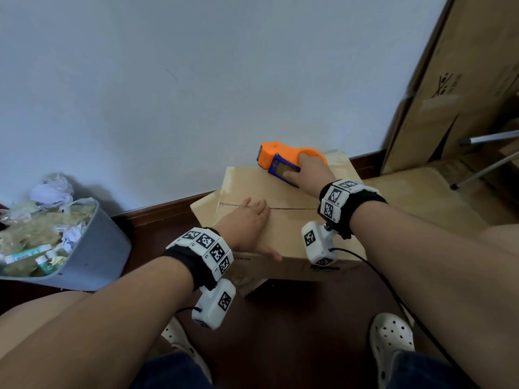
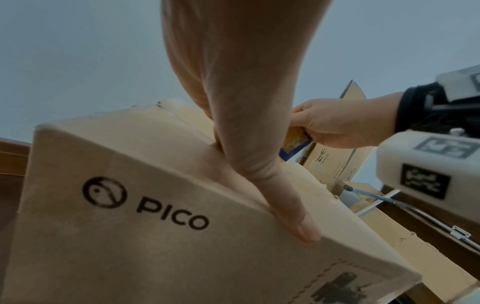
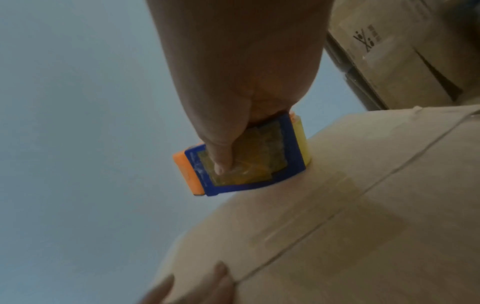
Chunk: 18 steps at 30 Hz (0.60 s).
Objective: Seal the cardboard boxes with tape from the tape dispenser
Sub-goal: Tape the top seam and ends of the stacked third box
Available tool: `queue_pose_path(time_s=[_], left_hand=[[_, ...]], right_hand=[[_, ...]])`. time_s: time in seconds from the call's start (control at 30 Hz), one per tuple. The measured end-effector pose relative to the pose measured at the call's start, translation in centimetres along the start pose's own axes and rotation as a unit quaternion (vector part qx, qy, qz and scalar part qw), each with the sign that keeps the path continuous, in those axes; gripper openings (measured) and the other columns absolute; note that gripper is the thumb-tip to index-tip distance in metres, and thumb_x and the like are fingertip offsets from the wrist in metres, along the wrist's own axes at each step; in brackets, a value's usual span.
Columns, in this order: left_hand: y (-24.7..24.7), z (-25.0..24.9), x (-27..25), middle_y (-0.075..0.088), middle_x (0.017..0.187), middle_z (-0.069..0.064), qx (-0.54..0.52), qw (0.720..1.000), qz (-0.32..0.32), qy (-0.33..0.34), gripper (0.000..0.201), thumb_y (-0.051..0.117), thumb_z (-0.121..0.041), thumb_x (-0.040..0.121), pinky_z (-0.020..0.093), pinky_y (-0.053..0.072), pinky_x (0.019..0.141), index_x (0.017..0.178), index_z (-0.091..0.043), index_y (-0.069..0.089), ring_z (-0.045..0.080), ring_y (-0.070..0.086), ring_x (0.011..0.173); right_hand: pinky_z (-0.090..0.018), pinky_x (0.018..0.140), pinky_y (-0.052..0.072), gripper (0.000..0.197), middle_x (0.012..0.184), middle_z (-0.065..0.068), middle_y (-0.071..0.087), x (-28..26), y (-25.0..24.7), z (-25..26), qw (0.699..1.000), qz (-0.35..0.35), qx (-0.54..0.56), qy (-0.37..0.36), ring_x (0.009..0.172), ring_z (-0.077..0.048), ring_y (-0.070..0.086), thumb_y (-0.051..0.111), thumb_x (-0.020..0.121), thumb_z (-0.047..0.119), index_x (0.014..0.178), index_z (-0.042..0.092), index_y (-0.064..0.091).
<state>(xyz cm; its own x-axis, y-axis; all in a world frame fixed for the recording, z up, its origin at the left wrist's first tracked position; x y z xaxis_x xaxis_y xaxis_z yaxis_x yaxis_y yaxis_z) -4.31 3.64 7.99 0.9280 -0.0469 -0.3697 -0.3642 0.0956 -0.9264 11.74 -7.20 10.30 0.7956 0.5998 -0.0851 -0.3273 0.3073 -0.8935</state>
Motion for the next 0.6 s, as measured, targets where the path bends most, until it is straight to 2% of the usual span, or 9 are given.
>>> queue_pose_path(time_s=[0.07,0.13,0.2,0.27,0.33,0.47,0.6], left_hand=[[0.0,0.1,-0.1,0.01,0.159,0.016,0.001,1.0,0.006,-0.003,0.131,0.045,-0.089,0.063,0.041,0.0,0.121,0.152,-0.001,0.008,0.024,0.011,0.147],[0.0,0.0,-0.1,0.009,0.16,0.015,0.0,1.0,0.01,-0.005,0.13,0.046,-0.089,0.063,0.041,-0.001,0.121,0.152,-0.001,0.008,0.023,0.01,0.148],[-0.2,-0.1,0.0,0.009,0.16,0.015,0.001,1.0,0.008,-0.008,0.129,0.046,-0.089,0.064,0.04,-0.002,0.121,0.152,-0.002,0.009,0.022,0.009,0.148],[-0.4,-0.4,0.0,0.009,0.16,0.015,0.001,1.0,0.008,-0.011,0.128,0.046,-0.088,0.065,0.04,-0.002,0.121,0.152,-0.002,0.01,0.023,0.01,0.148],[-0.6,-0.6,-0.1,0.01,0.16,0.015,-0.003,1.0,0.008,-0.015,0.127,0.046,-0.088,0.066,0.04,-0.001,0.121,0.152,-0.001,0.01,0.023,0.01,0.148],[-0.9,-0.9,-0.4,0.017,0.159,0.013,-0.021,1.0,-0.003,-0.02,0.125,0.05,-0.086,0.066,0.038,0.0,0.12,0.151,-0.002,0.014,0.025,0.011,0.147],[-1.3,-1.1,-0.6,0.028,0.155,0.01,-0.029,0.999,-0.013,-0.022,0.117,0.054,-0.082,0.067,0.035,0.006,0.118,0.149,-0.004,0.023,0.024,0.017,0.144]], right_hand=[[-0.033,0.071,0.042,0.039,0.104,-0.014,0.06,-0.1,-0.8,0.2,0.998,0.011,0.066,0.014,0.092,-0.029,0.057,0.061,0.089,0.035,0.109,0.004,0.05],[-0.032,0.072,0.043,0.046,0.1,-0.008,0.057,-0.3,-1.4,0.0,0.988,0.022,0.145,0.042,0.09,-0.024,0.055,0.061,0.088,0.044,0.11,0.006,0.049],[-0.032,0.07,0.041,0.048,0.087,-0.007,0.057,-0.5,-1.7,-0.3,0.978,-0.006,0.201,0.058,0.083,-0.023,0.054,0.054,0.088,0.059,0.088,0.011,0.052],[-0.032,0.062,0.036,0.059,0.067,-0.008,0.048,-1.1,-1.7,-0.4,0.978,-0.029,0.195,0.064,0.066,-0.024,0.05,0.043,0.087,0.07,0.063,0.016,0.042],[-0.033,0.06,0.036,0.067,0.055,-0.007,0.041,-1.8,-1.4,-0.2,0.984,-0.033,0.166,0.061,0.056,-0.023,0.046,0.037,0.085,0.075,0.054,0.016,0.033],[-0.034,0.057,0.036,0.07,0.049,-0.005,0.039,-2.3,-0.5,-0.4,0.997,-0.036,0.072,0.013,0.051,-0.021,0.044,0.035,0.086,0.075,0.05,0.015,0.033],[-0.033,0.054,0.031,0.066,0.049,-0.006,0.037,-2.1,-0.3,-0.8,0.996,-0.042,0.08,-0.011,0.053,-0.022,0.043,0.045,0.087,0.068,0.05,0.015,0.035]])
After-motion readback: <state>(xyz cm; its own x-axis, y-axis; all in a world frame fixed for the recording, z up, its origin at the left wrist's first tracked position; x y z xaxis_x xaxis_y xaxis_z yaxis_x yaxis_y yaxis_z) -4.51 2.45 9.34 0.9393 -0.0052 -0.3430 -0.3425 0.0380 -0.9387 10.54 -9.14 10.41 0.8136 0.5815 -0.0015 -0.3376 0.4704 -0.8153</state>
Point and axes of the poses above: each hand's wrist, its own x-axis towards the middle knuckle, its own y-axis out of the palm, z = x × y, the point moved 1 cm from there along x, towards the middle knuckle
